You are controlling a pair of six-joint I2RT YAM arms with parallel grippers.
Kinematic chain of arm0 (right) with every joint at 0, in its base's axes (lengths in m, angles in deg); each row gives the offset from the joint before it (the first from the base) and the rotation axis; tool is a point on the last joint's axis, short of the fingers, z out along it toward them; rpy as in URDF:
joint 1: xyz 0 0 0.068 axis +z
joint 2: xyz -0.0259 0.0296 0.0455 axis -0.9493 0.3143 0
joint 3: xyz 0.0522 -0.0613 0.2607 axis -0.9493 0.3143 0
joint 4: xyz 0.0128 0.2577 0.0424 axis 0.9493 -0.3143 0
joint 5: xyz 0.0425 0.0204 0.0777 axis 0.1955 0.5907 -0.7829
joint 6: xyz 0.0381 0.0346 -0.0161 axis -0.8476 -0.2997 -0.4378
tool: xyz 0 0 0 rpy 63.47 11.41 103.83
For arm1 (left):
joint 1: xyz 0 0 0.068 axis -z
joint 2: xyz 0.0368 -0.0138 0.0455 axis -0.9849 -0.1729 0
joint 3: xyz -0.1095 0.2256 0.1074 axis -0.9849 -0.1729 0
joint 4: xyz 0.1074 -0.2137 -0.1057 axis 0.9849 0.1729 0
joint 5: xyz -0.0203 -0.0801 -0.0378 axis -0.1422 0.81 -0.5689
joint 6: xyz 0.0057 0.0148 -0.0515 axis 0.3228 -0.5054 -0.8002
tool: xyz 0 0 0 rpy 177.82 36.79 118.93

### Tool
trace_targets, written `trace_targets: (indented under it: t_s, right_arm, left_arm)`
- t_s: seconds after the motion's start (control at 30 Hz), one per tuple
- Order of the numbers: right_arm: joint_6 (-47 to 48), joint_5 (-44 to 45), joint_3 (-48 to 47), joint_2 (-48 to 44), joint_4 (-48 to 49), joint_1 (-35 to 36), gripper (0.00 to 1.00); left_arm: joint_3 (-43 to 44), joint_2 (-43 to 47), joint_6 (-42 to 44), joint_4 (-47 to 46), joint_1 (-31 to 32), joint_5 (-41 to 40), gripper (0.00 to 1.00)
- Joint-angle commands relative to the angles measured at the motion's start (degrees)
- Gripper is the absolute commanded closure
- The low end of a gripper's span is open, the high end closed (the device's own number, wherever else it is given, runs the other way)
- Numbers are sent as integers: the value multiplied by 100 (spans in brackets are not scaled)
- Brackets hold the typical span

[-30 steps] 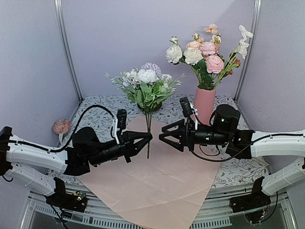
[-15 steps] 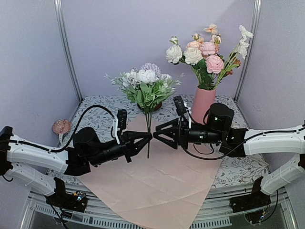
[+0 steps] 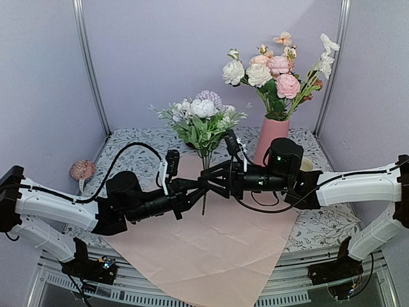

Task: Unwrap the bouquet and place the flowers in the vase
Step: Pass from the left arm to the right

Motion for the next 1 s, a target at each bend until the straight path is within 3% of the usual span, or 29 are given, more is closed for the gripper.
trace_targets:
  t_s: [0.0,0.23,0.33,0.63,0.97]
  right_arm:
    - [-15,71,-133,-64,86,41,57]
    - [329,198,-190,-441,-606,32,56]
    - [482,264,-216,-551,-867,32,61]
    - [539,404,-201,-678,-936,28,72]
    - [514,525,-223,-671,-988,24,74]
  left_arm:
    - [117,28,126,-230,-52,102,100]
    - [18,163,204,-159,-52,58,100]
    - [9,161,207,-133,-57,153,100]
    - [20,101,136,-160,-57,447,100]
    - [45,47,149,-153,-57,614,100]
